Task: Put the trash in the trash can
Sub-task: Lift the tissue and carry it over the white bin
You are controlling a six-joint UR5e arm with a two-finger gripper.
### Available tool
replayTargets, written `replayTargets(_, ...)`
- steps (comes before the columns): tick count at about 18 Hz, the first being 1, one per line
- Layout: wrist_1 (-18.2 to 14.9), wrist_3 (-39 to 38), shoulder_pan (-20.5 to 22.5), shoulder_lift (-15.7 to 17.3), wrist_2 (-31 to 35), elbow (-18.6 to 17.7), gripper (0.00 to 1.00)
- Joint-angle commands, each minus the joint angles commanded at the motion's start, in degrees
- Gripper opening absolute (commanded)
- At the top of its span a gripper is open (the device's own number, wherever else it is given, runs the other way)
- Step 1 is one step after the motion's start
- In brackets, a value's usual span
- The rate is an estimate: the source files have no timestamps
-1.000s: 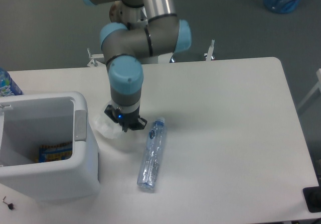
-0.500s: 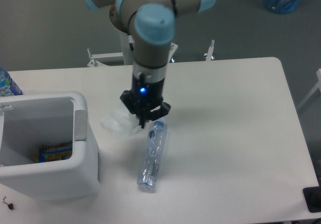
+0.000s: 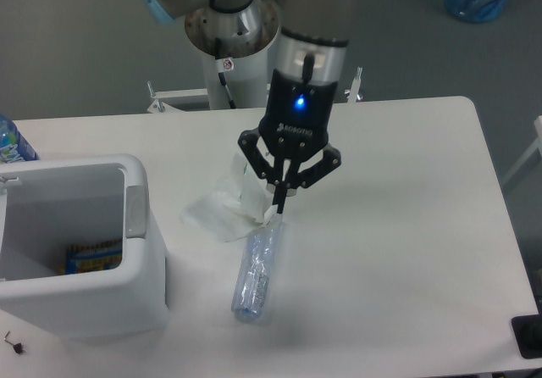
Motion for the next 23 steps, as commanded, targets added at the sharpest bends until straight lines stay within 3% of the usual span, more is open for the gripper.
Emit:
replayTargets(3,0.27,-3.96,-1.14,0.00,-0.80,-0.26,0.03)
replayTargets(6,0.36,-7.56,-5.61,0.17,-0.97,0.26,0.03)
replayTargets(11,0.27,-8.27,-10.28,0.53,-1.06,-0.26,0.05)
replayTargets(23,0.36,-10.82,-15.56,1.67,-0.97,-0.62,0.04)
